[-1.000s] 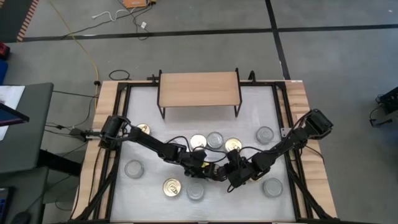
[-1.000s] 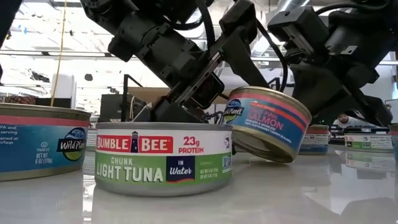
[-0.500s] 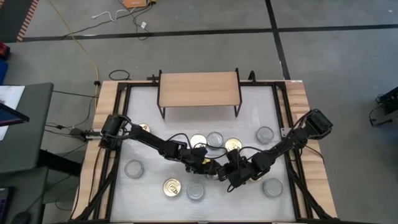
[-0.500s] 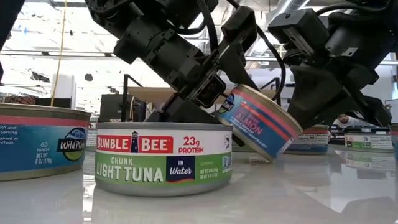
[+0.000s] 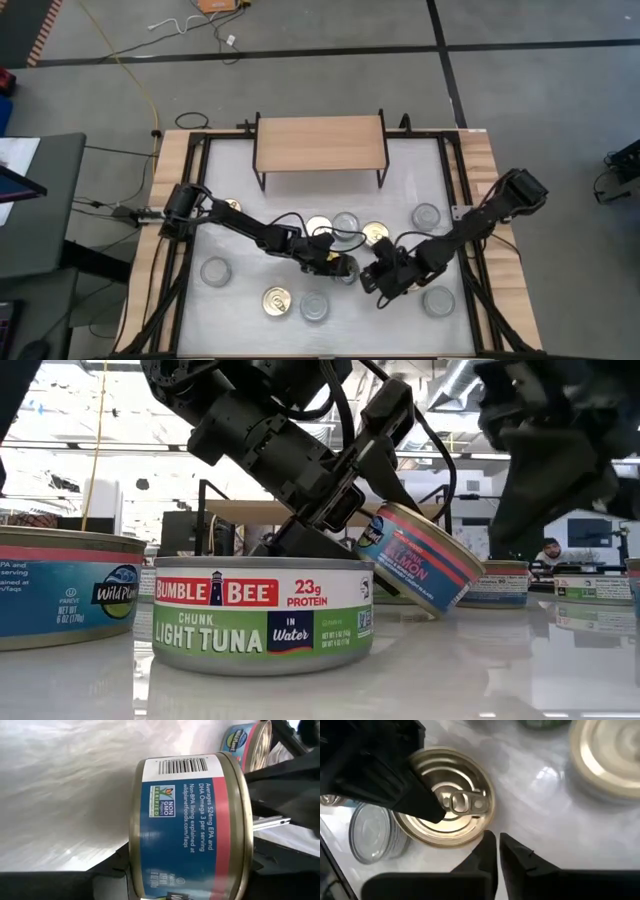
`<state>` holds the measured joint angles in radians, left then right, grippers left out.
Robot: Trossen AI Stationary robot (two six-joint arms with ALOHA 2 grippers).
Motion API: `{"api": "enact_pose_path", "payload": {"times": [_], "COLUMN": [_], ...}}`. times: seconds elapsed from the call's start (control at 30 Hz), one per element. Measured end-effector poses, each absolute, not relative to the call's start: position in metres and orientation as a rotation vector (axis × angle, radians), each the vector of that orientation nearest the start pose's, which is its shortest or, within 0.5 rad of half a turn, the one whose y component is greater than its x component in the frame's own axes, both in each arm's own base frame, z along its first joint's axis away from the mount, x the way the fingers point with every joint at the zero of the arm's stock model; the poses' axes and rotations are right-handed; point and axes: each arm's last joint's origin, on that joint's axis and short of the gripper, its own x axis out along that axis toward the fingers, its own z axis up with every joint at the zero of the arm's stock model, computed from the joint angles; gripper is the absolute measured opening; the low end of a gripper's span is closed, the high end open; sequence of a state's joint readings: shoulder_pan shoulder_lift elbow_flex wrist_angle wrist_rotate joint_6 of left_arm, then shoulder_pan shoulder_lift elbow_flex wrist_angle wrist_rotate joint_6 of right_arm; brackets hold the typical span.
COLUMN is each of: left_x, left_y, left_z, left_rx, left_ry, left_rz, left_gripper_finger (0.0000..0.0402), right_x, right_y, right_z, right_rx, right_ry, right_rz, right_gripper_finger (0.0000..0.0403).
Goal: Stack canned seafood by type on shelf
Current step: Put the blue and pink tuna can on the shelf
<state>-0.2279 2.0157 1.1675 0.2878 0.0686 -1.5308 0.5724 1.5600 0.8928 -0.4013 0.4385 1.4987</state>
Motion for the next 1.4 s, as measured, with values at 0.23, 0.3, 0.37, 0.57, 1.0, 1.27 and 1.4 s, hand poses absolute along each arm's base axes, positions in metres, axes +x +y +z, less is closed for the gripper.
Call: {"api": "enact_pose_path", "payload": {"times": [0.23, 0.3, 0.37, 0.57, 1.0, 1.27, 1.4], "left_x": [0.409, 0.407, 0.404, 0.387, 0.296, 0.252, 0.238], "left_y": [-0.101, -0.101, -0.099, -0.077, 0.062, 0.155, 0.191], "left_z": [0.162, 0.175, 0.189, 0.24, 0.346, 0.351, 0.336], "left_rx": [-1.419, -1.412, -1.401, -1.347, -1.109, -1.168, -1.205], "left_ry": [0.532, 0.469, 0.409, 0.28, 0.049, 0.088, 0.146], "left_rz": [0.246, 0.257, 0.262, 0.298, 0.573, 0.508, 0.491], "left_gripper_finger": [0.0177, 0.0177, 0.0177, 0.0177, 0.0178, 0.0178, 0.0178], "right_x": [0.223, 0.213, 0.203, 0.188, 0.191, 0.196, 0.201], "right_y": [0.138, 0.137, 0.136, 0.146, 0.155, 0.132, 0.112], "right_z": [0.205, 0.21, 0.213, 0.215, 0.198, 0.202, 0.206], "right_rx": [0.717, 0.65, 0.608, 0.565, 0.543, 0.586, 0.611], "right_ry": [0.861, 0.898, 0.928, 0.964, 0.983, 0.966, 0.959], "right_rz": [-0.551, -0.541, -0.545, -0.519, -0.575, -0.712, -0.8], "right_gripper_finger": [0.0092, 0.0097, 0.0098, 0.0098, 0.0098, 0.0098, 0.0098]}}
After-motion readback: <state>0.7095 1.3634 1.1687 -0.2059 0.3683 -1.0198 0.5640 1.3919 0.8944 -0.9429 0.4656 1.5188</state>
